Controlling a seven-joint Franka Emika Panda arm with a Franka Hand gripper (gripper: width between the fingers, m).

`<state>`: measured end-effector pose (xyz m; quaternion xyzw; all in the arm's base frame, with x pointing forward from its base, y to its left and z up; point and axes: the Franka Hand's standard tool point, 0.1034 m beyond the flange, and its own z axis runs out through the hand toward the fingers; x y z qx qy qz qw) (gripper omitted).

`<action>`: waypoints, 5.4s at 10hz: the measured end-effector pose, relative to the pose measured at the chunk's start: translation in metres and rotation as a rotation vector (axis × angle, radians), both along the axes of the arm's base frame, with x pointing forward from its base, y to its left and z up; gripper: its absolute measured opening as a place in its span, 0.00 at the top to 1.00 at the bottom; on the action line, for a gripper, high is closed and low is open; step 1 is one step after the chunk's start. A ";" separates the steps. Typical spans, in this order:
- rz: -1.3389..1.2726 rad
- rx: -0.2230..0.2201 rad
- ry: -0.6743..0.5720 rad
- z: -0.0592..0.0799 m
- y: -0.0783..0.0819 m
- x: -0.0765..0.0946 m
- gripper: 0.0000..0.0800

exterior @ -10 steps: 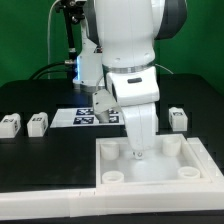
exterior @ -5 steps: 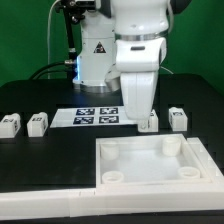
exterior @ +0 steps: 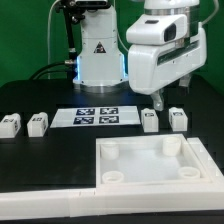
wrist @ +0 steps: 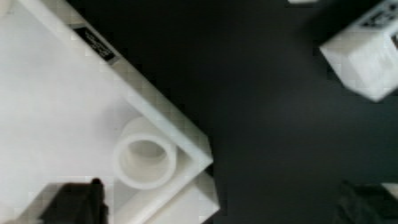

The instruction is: Assemble one leg

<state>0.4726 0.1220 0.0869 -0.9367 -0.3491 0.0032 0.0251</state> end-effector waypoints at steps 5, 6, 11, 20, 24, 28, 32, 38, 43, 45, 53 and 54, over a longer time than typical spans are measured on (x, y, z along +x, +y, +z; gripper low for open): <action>-0.583 -0.012 0.083 -0.022 0.029 -0.020 0.19; -0.593 0.001 0.077 -0.031 0.037 -0.024 0.19; -0.702 -0.099 0.400 -0.039 0.042 -0.044 0.19; -0.625 -0.243 0.882 -0.053 0.050 -0.058 0.19; -0.628 -0.297 0.940 -0.074 0.058 -0.084 0.19; -0.610 -0.278 0.926 -0.081 0.056 -0.089 0.20; -0.609 -0.278 0.927 -0.081 0.056 -0.089 0.64; -0.609 -0.278 0.927 -0.081 0.056 -0.089 0.63; -0.572 -0.201 0.846 -0.026 0.034 -0.052 0.63; -0.596 -0.128 0.643 0.017 0.027 -0.022 0.63; -0.636 0.090 -0.033 0.095 0.004 0.029 0.63; -0.653 0.127 -0.147 0.123 -0.017 0.058 0.63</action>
Offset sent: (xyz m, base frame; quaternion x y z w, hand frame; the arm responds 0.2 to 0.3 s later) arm -0.0184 0.0248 -0.0161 -0.0063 -0.0235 0.2384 0.9709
